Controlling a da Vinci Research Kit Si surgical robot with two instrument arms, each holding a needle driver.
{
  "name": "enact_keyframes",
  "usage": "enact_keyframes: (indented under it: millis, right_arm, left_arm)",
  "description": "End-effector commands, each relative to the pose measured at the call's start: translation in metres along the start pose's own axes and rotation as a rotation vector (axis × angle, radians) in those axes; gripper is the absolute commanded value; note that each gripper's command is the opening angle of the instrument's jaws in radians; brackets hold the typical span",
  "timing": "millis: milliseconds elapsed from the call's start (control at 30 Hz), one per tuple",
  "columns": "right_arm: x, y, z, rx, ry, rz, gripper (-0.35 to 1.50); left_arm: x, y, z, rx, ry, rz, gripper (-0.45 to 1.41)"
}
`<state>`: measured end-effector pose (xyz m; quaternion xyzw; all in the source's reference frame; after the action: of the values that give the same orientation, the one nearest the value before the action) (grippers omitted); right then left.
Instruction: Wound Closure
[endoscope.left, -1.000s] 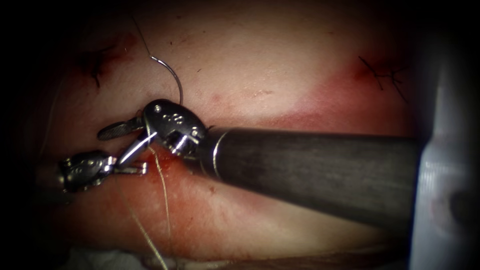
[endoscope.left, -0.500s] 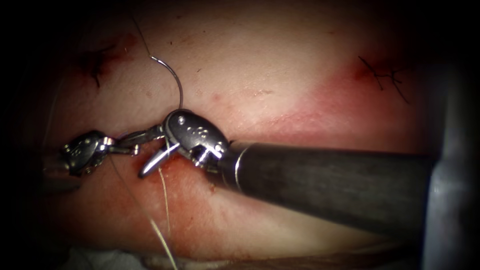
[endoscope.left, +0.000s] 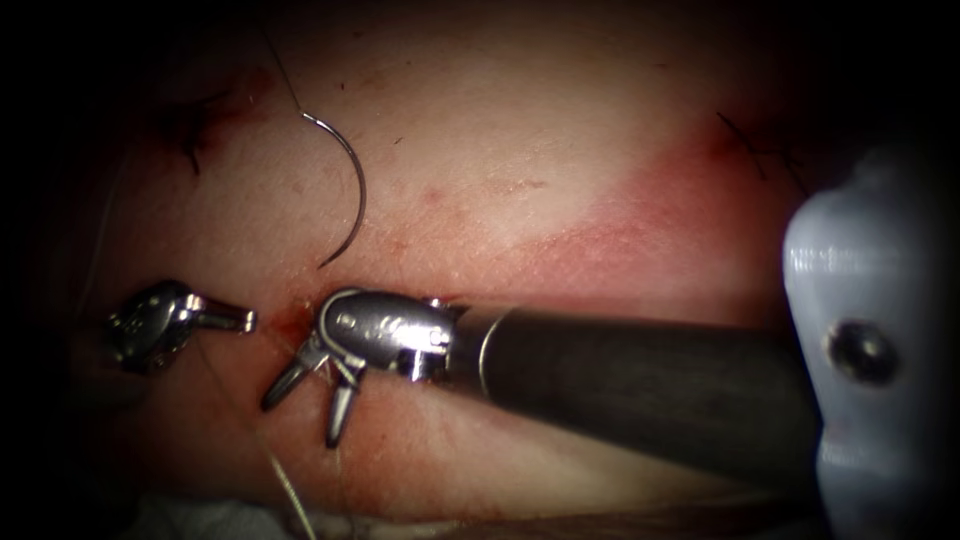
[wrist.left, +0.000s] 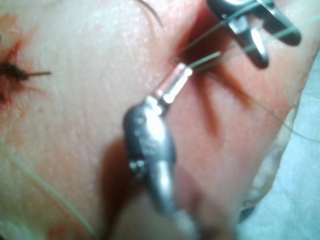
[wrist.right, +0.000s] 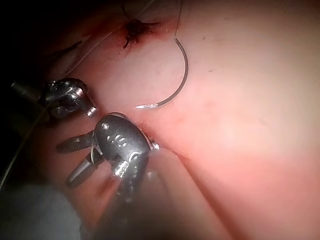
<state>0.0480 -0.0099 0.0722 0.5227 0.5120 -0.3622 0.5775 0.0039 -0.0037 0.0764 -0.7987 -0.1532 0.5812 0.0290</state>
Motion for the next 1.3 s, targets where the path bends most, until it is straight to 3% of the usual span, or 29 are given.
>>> enact_keyframes:
  millis: [33,167,333,567,667,1000,1300]
  right_arm:
    - [-0.001,0.0012,0.0019,0.049,-0.035,-0.002,1.11]
    - [-0.0029,0.0017,0.0033,0.174,-0.158,-0.002,1.1]
    - [-0.0045,0.0017,0.0029,0.291,-0.302,0.021,1.06]
    - [-0.0061,0.0028,0.0051,0.276,-0.449,0.006,1.05]
    - [-0.0062,0.0032,0.0063,0.251,-0.55,-0.042,1.01]
    - [-0.0058,0.005,0.0064,0.142,-0.58,-0.082,0.93]
    - [-0.0083,0.0024,0.0096,0.183,-0.578,-0.113,0.89]
  left_arm:
    - [-0.001,0.0006,0.0005,0.001,0.001,-0.005,-0.45]
    - [-0.0009,0.0009,0.0006,0.001,0.003,-0.007,-0.45]
    - [-0.001,0.0014,0.001,0.002,0.003,-0.009,-0.45]
    - [-0.0011,0.0014,0.0011,0.002,0.005,-0.019,-0.45]
    - [-0.0011,0.0013,0.0011,0.002,0.005,-0.025,-0.45]
    - [-0.0008,0.0019,0.0003,-0.007,0.008,-0.033,-0.45]
    - [-0.001,0.0036,-0.0013,-0.019,0.009,-0.035,-0.45]
